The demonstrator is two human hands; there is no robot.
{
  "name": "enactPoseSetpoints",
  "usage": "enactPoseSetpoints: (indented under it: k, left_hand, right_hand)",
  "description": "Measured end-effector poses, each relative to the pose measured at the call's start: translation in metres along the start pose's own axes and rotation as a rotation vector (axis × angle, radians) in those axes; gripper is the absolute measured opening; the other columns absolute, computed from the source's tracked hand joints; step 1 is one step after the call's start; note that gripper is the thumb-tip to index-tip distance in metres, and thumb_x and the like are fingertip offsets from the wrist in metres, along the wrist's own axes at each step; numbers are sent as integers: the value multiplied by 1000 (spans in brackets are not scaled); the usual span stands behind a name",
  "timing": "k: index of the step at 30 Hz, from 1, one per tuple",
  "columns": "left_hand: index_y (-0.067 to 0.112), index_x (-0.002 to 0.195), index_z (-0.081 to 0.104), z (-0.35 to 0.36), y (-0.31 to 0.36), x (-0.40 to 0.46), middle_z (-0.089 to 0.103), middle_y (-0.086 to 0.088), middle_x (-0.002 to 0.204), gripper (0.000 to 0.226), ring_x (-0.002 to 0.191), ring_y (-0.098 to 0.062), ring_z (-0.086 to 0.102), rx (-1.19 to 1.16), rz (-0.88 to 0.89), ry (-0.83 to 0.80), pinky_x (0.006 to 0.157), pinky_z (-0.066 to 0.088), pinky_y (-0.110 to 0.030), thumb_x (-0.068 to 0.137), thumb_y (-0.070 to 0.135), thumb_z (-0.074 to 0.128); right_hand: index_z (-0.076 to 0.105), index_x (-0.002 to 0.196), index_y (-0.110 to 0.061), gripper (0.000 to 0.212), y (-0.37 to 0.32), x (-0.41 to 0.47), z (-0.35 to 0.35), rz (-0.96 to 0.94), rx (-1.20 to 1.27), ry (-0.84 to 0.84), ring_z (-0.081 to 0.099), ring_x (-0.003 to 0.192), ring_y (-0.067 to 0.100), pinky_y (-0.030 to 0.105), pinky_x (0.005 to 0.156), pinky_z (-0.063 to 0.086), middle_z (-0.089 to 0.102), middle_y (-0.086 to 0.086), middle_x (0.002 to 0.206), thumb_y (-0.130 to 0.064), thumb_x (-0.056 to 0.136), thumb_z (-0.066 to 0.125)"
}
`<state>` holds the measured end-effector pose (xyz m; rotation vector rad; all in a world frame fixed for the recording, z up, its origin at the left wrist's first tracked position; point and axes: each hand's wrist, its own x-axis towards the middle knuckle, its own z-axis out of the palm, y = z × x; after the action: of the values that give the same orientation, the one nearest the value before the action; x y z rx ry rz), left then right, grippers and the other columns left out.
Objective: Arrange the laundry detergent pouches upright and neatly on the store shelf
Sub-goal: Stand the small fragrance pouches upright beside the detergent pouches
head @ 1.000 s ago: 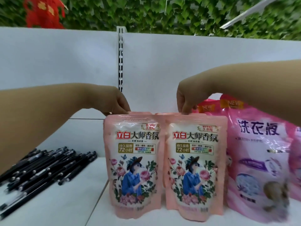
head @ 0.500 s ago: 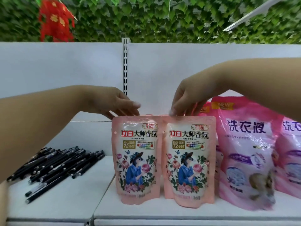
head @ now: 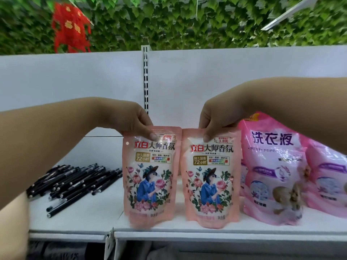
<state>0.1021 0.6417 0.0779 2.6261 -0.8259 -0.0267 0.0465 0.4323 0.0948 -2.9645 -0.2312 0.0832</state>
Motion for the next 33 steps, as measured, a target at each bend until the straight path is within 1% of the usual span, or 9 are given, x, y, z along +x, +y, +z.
enactPoseSetpoints:
  k: [9, 13, 16, 19, 23, 25, 27, 30, 33]
  left_hand:
    - [17, 71, 73, 14, -1, -5, 74, 0, 73, 36, 67, -11, 70, -46, -9, 76, 72, 53, -25, 51, 47, 71]
    - [23, 102, 66, 21, 8, -11, 71, 4, 100, 60, 84, -12, 68, -73, -24, 179, 68, 50, -18, 52, 55, 66]
    - [25, 125, 53, 34, 17, -16, 51, -2, 132, 72, 118, -19, 50, -107, -61, 465, 91, 42, -29, 61, 55, 60]
    - [30, 143, 28, 65, 20, -28, 24, -6, 152, 100, 138, -29, 25, -204, -129, 708, 109, 24, -47, 52, 61, 57]
    - [30, 145, -15, 118, 7, -39, -3, -13, 156, 128, 141, -36, 13, -403, -341, 714, 112, 15, -52, 50, 56, 66]
    - [30, 144, -22, 141, -7, -37, 5, -16, 156, 131, 136, -39, 25, -508, -402, 643, 110, 20, -52, 54, 48, 72]
    - [27, 145, -16, 159, -17, -35, 31, -16, 148, 128, 124, -36, 44, -634, -364, 611, 104, 32, -48, 57, 41, 75]
    - [21, 145, 13, 170, -27, -30, 53, -7, 128, 104, 106, -23, 55, -692, -209, 689, 91, 42, -36, 65, 27, 78]
    - [18, 138, 27, 171, -33, -27, 54, 4, 110, 89, 99, -17, 55, -690, -141, 750, 83, 43, -29, 67, 22, 80]
  right_hand:
    - [69, 83, -16, 9, -1, -1, 9, -30, -103, 117, 66, 62, 14, 30, 67, 57, 69, -3, 68, -11, 86, 63]
    - [68, 81, -18, 6, 5, -5, 11, -36, -84, 144, 66, 60, 11, 24, 60, 54, 69, -5, 66, -16, 86, 64]
    - [70, 97, -17, 17, 9, -7, 13, -66, -196, 195, 67, 74, 14, 25, 66, 52, 71, -3, 81, -28, 85, 64]
    - [68, 102, -18, 21, 14, -11, 19, -114, -248, 289, 60, 67, 8, 20, 62, 46, 68, -4, 82, -31, 86, 63]
    - [64, 106, -16, 22, 24, -22, 23, -106, -212, 333, 60, 53, 3, 17, 54, 44, 65, -5, 77, -27, 88, 60]
    - [64, 109, -15, 23, 27, -25, 24, -104, -177, 358, 63, 66, 11, 18, 58, 45, 67, -1, 84, -25, 88, 61]
    - [65, 104, -15, 19, 30, -28, 26, -106, -137, 364, 61, 67, 13, 19, 59, 47, 66, -2, 80, -23, 88, 62]
    - [66, 98, -17, 13, 31, -32, 25, -90, -123, 366, 61, 70, 15, 21, 63, 48, 66, -1, 77, -23, 86, 64]
    - [67, 96, -15, 13, 29, -32, 25, -51, -126, 362, 63, 72, 18, 22, 63, 48, 69, 3, 81, -23, 86, 64]
